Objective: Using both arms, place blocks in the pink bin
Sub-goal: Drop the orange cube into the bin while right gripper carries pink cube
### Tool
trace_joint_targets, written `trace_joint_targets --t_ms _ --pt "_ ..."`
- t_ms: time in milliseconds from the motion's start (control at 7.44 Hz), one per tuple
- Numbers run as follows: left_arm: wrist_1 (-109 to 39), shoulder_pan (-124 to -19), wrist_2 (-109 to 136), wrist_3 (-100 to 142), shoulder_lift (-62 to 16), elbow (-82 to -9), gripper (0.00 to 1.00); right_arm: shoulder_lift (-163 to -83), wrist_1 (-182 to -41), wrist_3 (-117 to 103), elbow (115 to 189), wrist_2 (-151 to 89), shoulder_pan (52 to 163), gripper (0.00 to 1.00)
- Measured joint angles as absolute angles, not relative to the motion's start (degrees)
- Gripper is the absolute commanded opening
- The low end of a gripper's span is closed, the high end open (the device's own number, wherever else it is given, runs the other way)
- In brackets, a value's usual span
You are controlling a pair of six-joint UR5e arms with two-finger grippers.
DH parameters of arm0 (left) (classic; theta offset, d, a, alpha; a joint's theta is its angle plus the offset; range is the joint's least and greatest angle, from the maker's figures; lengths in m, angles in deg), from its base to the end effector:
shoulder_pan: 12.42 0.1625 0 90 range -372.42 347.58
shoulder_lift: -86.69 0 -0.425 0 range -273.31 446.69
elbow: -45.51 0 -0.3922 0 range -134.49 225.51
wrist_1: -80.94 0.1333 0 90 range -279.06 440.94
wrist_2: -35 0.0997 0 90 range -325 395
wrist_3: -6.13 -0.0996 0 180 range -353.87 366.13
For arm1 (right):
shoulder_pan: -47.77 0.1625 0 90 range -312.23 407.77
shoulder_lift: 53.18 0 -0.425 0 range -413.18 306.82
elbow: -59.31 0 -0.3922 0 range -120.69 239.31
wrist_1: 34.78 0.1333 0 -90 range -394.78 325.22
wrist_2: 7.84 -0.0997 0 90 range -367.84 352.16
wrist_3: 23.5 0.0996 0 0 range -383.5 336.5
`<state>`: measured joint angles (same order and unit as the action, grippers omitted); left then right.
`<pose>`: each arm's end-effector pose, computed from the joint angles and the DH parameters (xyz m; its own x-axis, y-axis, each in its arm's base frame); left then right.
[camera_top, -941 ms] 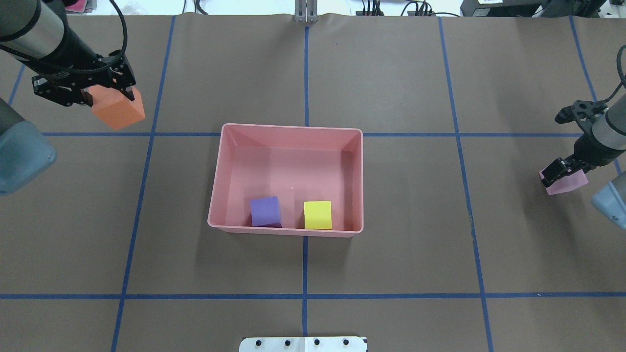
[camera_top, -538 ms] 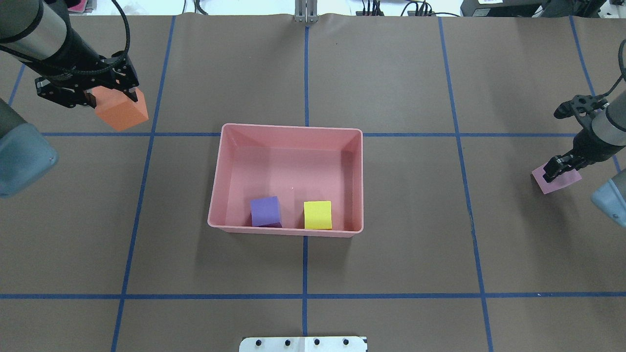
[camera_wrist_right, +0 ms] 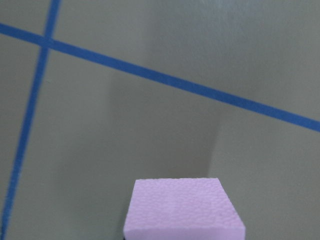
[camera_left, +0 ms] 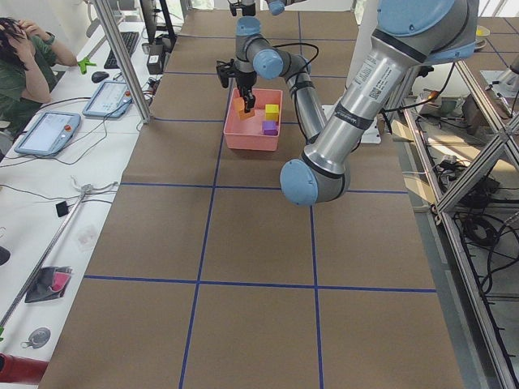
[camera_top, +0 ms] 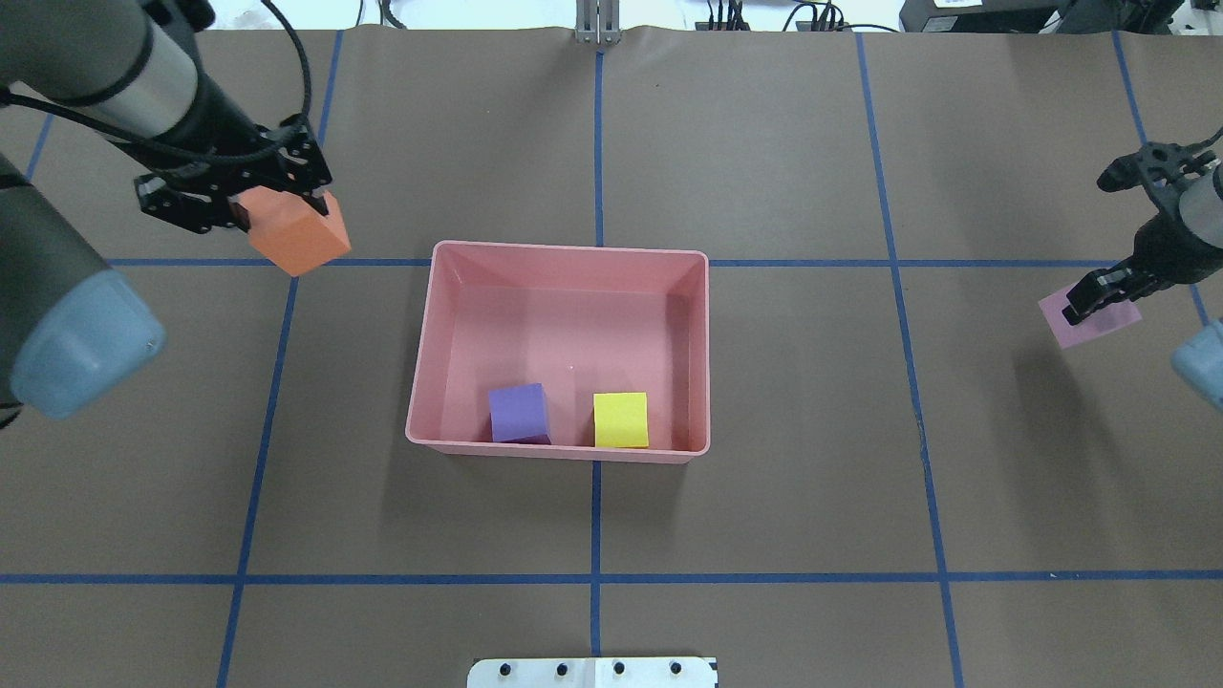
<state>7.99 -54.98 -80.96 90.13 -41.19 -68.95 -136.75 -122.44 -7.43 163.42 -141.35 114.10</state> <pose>0.3642 -0.4562 0.1427 0.5550 -0.3820 -0.7390 0.3227 0.9176 -0.2320 -0.1554 -0.5158 0.4750 0.6374 -0.2818 0.7172 0.2013 0.9593 0.1980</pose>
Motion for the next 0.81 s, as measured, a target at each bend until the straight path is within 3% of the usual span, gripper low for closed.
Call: trace_joint_targets --t_ms 134,269,538,806 --pt "7.51 -52.05 -78.45 92.24 -44.35 -65.59 0.00 -133.83 -125.67 -7.10 164.70 -143.82 115.15 0.00" --pt "6.24 -49.75 -76.23 93.22 -47.14 -61.57 0.99 -130.48 -129.06 -5.07 166.12 -146.26 115.67 0.00" --pt "2.48 -47.81 -74.16 93.44 -49.47 -56.34 1.00 -124.25 -132.44 4.91 168.71 -149.12 115.20 0.00" --pt "1.41 -47.82 -73.95 92.01 -49.79 -56.10 1.00 -119.81 -132.84 15.04 170.71 -149.64 111.12 0.00"
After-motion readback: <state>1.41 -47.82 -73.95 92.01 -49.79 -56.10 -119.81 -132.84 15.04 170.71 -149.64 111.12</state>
